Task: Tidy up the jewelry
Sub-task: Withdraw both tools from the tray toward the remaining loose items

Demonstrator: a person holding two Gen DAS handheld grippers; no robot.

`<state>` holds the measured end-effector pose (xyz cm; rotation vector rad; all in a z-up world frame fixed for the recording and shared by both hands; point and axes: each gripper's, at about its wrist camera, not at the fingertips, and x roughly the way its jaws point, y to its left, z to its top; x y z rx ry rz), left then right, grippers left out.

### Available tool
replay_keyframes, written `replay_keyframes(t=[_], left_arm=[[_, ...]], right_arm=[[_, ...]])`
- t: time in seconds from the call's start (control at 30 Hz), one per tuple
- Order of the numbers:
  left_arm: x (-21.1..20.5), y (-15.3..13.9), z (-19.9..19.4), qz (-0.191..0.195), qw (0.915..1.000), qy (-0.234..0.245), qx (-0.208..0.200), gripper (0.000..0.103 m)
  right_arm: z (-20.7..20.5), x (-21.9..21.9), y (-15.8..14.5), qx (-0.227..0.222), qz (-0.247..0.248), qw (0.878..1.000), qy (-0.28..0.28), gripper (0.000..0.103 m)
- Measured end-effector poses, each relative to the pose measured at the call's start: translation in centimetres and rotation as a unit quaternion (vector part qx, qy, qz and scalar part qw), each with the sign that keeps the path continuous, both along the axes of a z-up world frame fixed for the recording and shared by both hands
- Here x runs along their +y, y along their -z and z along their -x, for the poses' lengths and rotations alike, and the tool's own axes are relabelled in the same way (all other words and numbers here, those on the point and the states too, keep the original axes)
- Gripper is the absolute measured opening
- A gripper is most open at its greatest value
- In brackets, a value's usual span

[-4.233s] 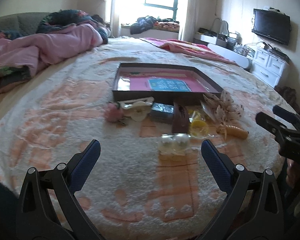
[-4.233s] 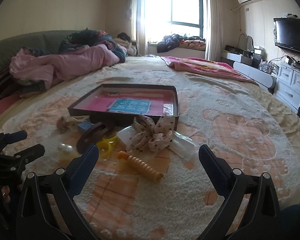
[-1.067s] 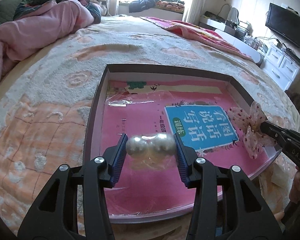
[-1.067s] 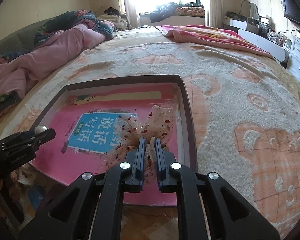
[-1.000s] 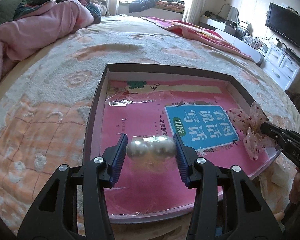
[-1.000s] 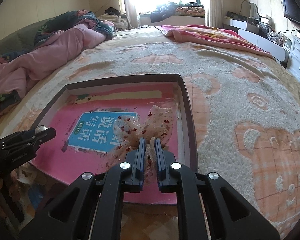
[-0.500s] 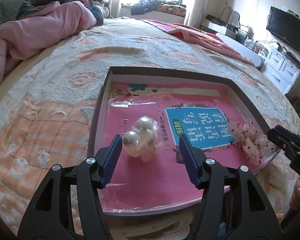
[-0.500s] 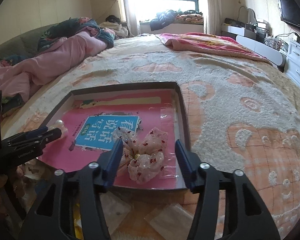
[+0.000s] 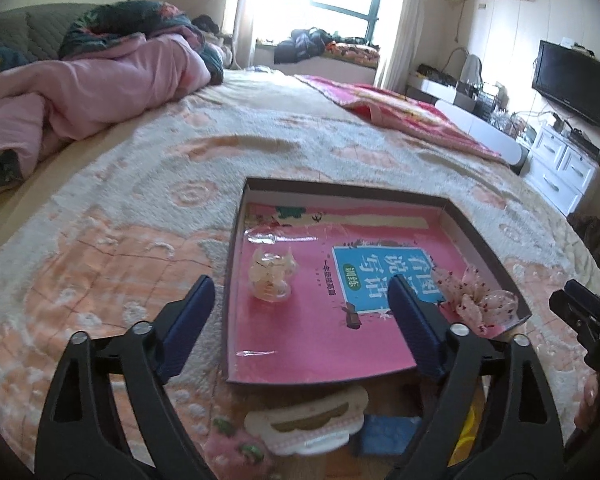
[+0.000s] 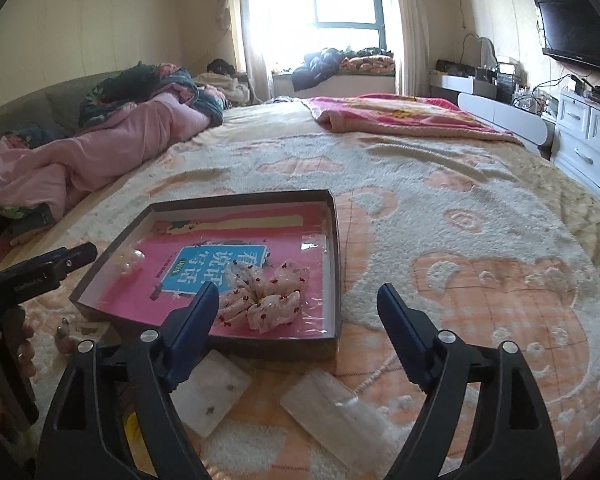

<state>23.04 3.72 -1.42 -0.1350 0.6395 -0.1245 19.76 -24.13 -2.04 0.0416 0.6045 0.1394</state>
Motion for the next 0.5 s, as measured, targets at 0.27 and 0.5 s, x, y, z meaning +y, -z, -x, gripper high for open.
replay_keyframes(t=[0.27, 0.5], left_arm=[[-0.4, -2.0, 2.9, -0.016, 0.9989, -0.006, -0.044, 0.092], [-0.9, -2.5, 4.9, -0.020, 0.9981, -0.005, -0.058, 0.092]], right_arm=[[3.0, -0.2, -1.2, -0.021, -0.002, 1.000, -0.011, 0.086], [5.0, 0.3, -1.5, -0.027, 0.004, 0.999, -0.029, 0.086]])
